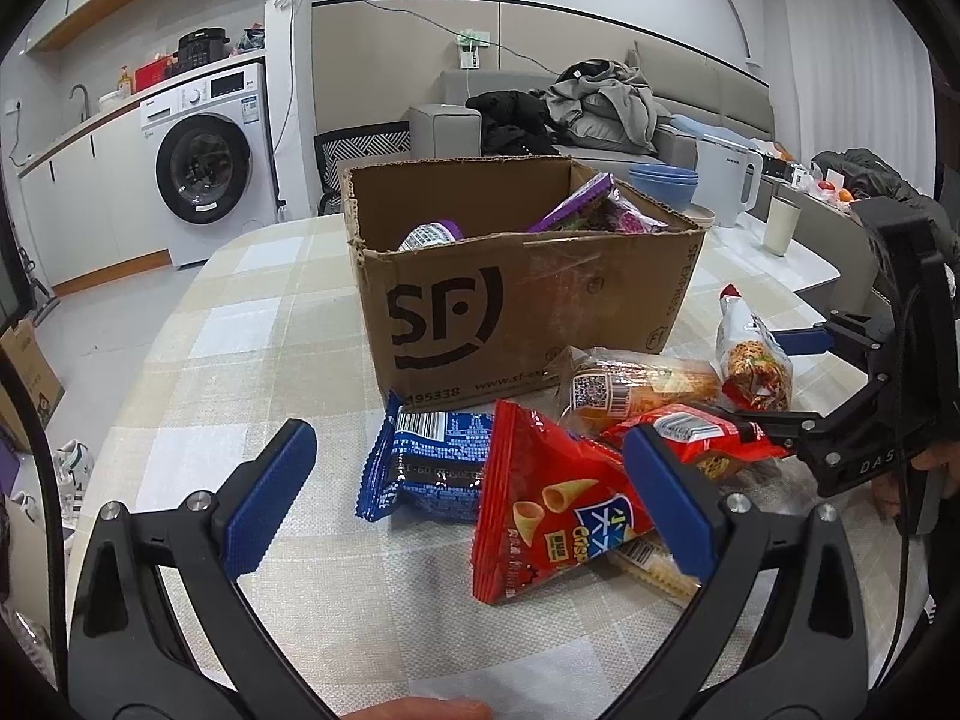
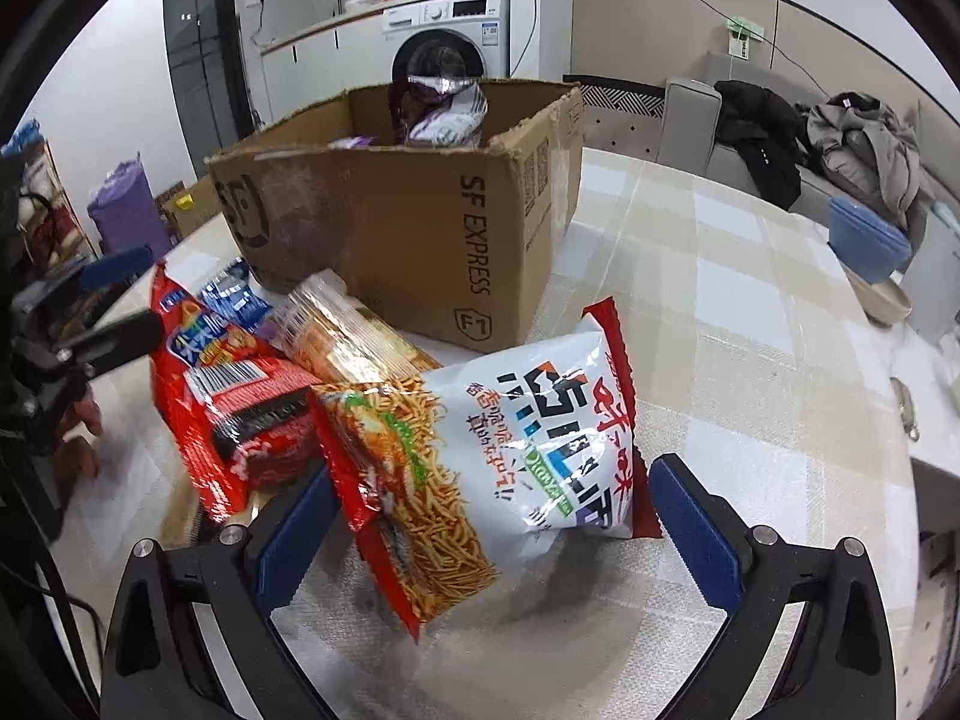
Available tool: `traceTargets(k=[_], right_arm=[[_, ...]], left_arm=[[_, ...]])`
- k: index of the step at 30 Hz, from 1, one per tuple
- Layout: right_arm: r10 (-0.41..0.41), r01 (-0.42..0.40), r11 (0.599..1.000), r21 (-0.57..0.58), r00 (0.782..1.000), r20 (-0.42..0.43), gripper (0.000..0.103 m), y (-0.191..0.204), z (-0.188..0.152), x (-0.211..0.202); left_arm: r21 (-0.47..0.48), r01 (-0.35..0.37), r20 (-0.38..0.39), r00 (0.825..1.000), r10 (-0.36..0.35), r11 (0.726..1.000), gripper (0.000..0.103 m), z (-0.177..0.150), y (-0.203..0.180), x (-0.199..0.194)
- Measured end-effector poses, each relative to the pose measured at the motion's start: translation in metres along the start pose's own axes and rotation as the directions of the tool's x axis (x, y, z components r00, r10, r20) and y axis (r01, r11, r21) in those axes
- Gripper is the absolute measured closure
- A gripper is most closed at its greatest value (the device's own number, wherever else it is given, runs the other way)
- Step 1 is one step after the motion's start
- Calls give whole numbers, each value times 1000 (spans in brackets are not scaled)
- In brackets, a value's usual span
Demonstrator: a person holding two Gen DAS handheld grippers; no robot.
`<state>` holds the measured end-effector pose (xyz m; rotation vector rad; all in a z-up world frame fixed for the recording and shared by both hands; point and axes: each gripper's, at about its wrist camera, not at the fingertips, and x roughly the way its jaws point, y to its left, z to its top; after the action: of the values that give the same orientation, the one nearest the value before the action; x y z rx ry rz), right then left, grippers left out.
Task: Organize snacks
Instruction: 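Close the right gripper on the white-and-red noodle bag and lift it, then grasp the red Crispy snack pack with the left gripper while the right gripper holds the noodle bag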
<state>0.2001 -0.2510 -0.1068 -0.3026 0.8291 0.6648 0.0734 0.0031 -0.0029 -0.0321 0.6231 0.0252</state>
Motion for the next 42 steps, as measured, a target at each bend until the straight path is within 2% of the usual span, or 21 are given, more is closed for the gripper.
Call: traceTargets(k=[2, 6, 8, 12, 17, 21, 25, 31, 34, 35, 42], right_arm=[[21, -21, 1000, 2, 1000, 5, 1, -1, 0, -1], [40, -40, 999, -1, 999, 5, 14, -2, 0, -2], [59, -59, 998, 2, 998, 5, 24, -3, 0, -3], [70, -70, 998, 4, 997, 25, 35, -1, -2, -6], [85, -85, 996, 1, 994, 73, 36, 2, -4, -19], [120, -120, 993, -9, 983, 141, 36, 6, -4, -36], [124, -124, 992, -8, 981, 152, 36, 8, -4, -39], [124, -125, 992, -4, 980, 158, 36, 6, -5, -42], [126, -127, 992, -5, 979, 159, 35, 6, -4, -44], [126, -127, 992, -6, 979, 160, 35, 6, -5, -44], [123, -124, 992, -6, 979, 163, 35, 5, -5, -46]], left_arm=[[-2, 0, -1, 1000, 0, 1000, 1, 0, 1, 0], [0, -2, -1, 1000, 2, 1000, 1, 0, 1, 1], [0, -2, 0, 1000, 2, 1000, 1, 0, 1, 0], [-1, -2, 0, 1000, 2, 1000, 1, 0, 1, 1], [0, -5, 3, 1000, 5, 1000, 1, 0, 1, 0], [11, -3, 10, 1000, 3, 1000, 1, 0, 0, -2], [38, 27, -24, 999, -26, 999, 1, -3, -8, 1], [81, 42, -11, 999, -41, 996, 1, -3, -17, -2], [61, 141, -38, 990, -138, 988, 1, -5, -13, -2], [61, 154, -49, 987, -151, 986, 1, -6, -14, -1], [127, 170, -99, 982, -158, 977, 1, -12, -26, 2]])
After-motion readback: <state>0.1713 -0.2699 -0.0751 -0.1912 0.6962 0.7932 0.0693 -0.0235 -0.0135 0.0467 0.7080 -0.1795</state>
